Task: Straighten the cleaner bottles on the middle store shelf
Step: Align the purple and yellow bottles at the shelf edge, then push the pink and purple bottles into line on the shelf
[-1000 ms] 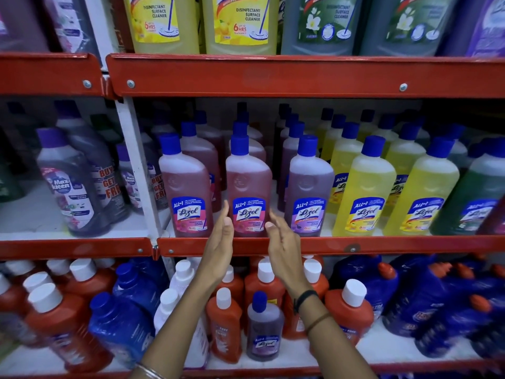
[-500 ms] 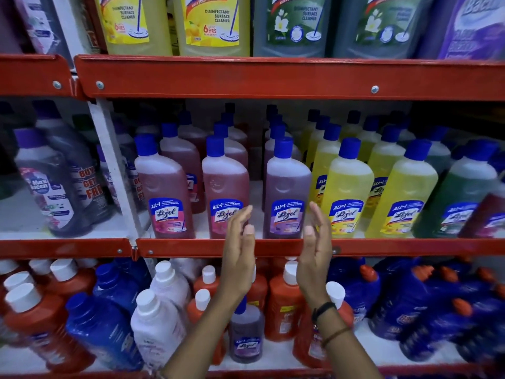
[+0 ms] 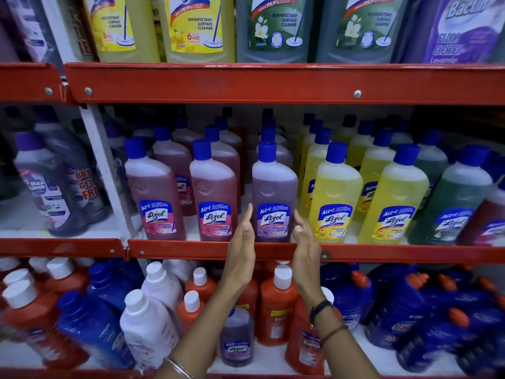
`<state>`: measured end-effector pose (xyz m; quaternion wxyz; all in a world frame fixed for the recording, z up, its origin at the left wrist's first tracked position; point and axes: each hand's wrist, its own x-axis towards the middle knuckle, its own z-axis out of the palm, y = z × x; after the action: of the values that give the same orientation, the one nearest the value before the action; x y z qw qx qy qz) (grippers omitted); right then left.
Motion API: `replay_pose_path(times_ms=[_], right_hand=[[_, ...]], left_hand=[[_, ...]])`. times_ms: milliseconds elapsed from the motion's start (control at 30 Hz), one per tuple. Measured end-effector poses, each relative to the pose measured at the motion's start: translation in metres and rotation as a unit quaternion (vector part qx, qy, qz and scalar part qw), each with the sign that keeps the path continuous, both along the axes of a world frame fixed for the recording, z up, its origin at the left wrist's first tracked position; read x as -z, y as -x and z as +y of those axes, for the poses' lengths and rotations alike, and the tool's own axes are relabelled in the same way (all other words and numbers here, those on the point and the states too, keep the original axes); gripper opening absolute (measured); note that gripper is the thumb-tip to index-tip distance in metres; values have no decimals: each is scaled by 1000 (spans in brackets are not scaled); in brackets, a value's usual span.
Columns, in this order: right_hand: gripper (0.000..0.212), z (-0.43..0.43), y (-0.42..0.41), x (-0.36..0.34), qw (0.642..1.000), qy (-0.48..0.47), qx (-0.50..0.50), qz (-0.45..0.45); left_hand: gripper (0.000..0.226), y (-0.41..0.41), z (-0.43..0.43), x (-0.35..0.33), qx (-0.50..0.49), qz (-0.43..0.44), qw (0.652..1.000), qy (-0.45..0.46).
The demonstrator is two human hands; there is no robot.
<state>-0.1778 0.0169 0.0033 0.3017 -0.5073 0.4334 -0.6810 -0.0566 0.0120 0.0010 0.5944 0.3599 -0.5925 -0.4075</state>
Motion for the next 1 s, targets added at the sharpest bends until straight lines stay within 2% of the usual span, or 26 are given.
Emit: replay_pose_path(times_ms=[133, 200, 267, 367, 433, 533, 600, 700, 867, 1000], right_hand=[[36, 2, 7, 1, 999, 9, -3, 33], [34, 6, 15, 3, 999, 34, 18, 37], [38, 13, 28, 5, 995, 85, 59, 12], [40, 17, 56, 3, 980, 154, 126, -19], [44, 13, 74, -1, 979, 138, 149, -20], [59, 2, 92, -3, 993, 51, 100, -27], [66, -1, 99, -3, 998, 28, 53, -25], [56, -3, 107, -5, 999, 11, 16, -37], [62, -3, 114, -5, 999, 4, -5, -50], [54, -2, 110, -5, 998, 0, 2, -56]], left_hand=[[54, 7, 1, 2, -29, -2, 999, 13], [51, 17, 6, 2, -104, -8, 994, 38], [41, 32, 19, -4, -170, -7, 979, 109], [35, 59, 33, -8, -136, -10, 977, 166], [42, 76, 35, -10, -63, -44, 987, 142], [55, 97, 28, -15, 25, -47, 997, 58], [65, 106, 17, -14, 35, -32, 999, 15], [67, 111, 6, -10, 59, -2, 998, -31], [89, 105, 3, -10, 90, 3, 995, -43], [88, 104, 2, -12, 88, 14, 995, -53]])
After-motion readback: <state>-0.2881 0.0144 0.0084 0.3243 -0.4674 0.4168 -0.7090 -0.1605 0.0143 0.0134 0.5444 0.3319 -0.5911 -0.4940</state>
